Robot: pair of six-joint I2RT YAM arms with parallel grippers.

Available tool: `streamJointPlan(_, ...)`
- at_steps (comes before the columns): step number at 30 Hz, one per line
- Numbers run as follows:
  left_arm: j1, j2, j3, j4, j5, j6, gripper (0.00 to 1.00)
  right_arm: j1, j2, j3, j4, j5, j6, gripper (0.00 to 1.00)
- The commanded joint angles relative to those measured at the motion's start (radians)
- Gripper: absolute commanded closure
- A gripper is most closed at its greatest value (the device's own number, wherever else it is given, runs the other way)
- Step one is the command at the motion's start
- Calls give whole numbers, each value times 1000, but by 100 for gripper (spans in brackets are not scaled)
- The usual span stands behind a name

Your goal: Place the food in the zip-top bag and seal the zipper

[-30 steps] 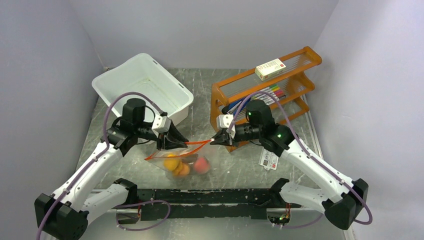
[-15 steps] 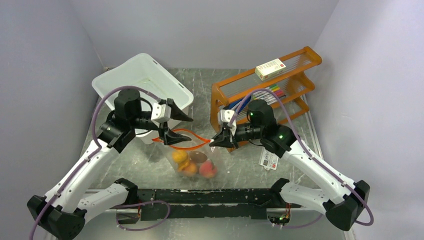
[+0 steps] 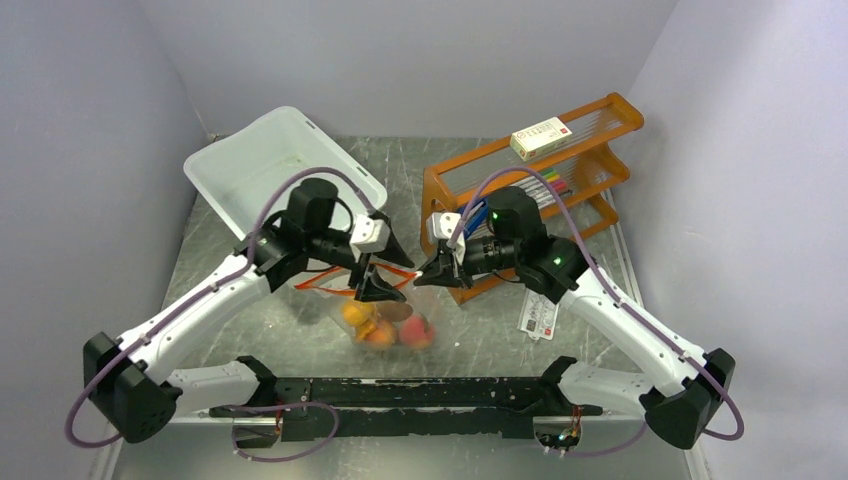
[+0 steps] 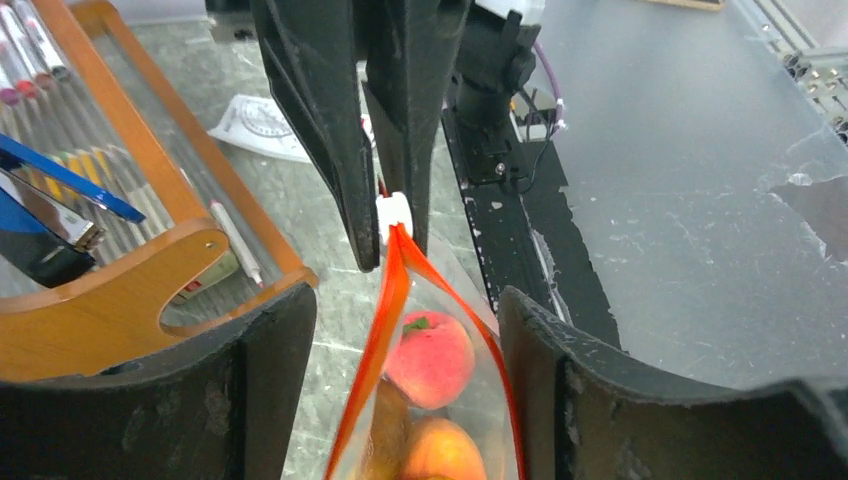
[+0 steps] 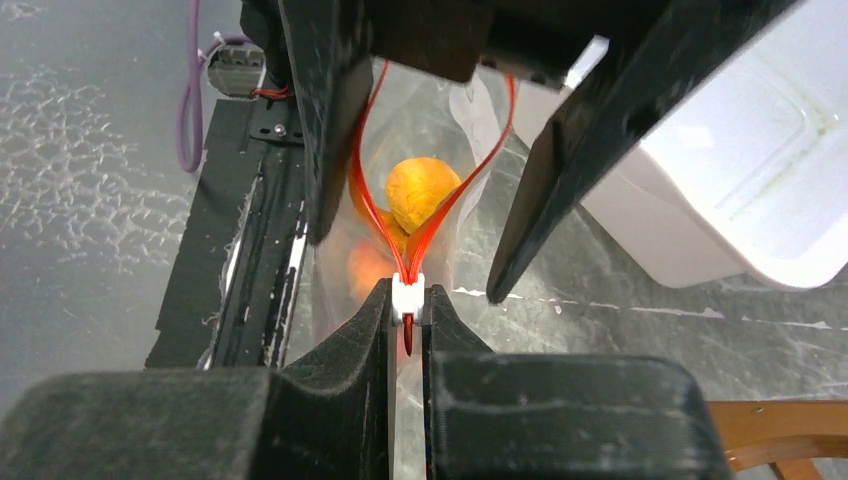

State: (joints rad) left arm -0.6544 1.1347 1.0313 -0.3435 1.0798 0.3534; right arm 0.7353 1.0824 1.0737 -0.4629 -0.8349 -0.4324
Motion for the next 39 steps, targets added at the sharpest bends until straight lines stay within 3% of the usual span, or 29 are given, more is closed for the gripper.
streamJointPlan(1, -48, 65, 35, -41, -112, 77, 40, 8, -10, 20, -5, -18, -24, 100)
streamJointPlan(5, -62, 70, 36, -28, -132, 93, 86, 9, -63, -37, 49, 1, 25, 100)
streamJointPlan(6, -62, 65, 32, -23, -143, 90, 92, 9, -84, -60, 69, 21, 48, 93)
streamJointPlan(10, -63, 30, -1, 7, -156, 89, 93, 9, -207, -207, 209, 120, 174, 67)
streamJointPlan(13, -63, -6, -43, 67, -159, 52, 93, 9, -294, -325, 361, 149, 289, 55)
streamJointPlan(17, -65, -36, -73, 95, -159, 36, 93, 9, -349, -409, 479, 162, 391, 55)
streamJointPlan(23, -67, -45, -85, 108, -157, 26, 93, 9, -312, -406, 528, 197, 391, 60)
streamJointPlan(25, -69, -45, -85, 111, -156, 22, 93, 9, -297, -402, 540, 201, 385, 67)
streamJointPlan(28, -74, -55, -89, 120, -160, 9, 93, 9, -285, -402, 563, 196, 389, 94)
streamJointPlan(30, -75, -67, -95, 135, -169, -9, 93, 9, -284, -401, 571, 183, 389, 100)
streamJointPlan(32, -75, -79, -102, 160, -180, -39, 83, 9, -284, -400, 573, 162, 383, 100)
streamJointPlan(35, -76, -93, -94, 203, -213, -113, 51, 11, -282, -393, 563, 149, 370, 100)
streamJointPlan(39, -86, -123, -69, 221, -252, -160, 40, 14, -289, -385, 550, 127, 352, 100)
